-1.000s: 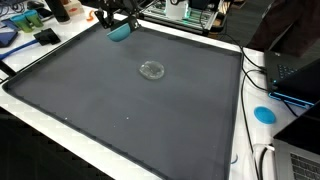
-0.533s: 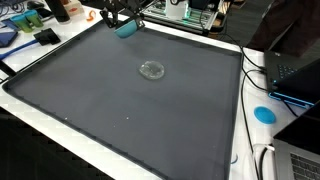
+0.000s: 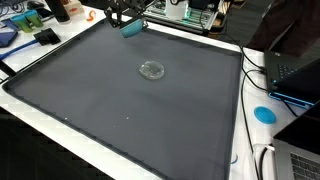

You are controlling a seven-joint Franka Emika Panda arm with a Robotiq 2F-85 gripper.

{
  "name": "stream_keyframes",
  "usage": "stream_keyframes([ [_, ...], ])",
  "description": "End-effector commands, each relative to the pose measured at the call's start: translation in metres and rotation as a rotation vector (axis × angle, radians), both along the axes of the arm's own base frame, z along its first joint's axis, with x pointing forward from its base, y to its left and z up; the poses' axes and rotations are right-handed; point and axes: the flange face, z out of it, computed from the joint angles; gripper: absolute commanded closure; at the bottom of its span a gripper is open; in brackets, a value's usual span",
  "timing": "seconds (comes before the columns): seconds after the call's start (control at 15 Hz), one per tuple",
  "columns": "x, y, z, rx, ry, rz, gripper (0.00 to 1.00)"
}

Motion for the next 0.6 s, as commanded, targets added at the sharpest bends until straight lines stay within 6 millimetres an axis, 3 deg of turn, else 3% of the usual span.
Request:
stream_keyframes([
  [0.0, -0.014, 0.006, 0.003, -0.015, -0.023, -0.02, 0.72],
  [0.53, -0.024, 0.029, 0.008, -0.057, -0.044, -0.013, 0.72],
])
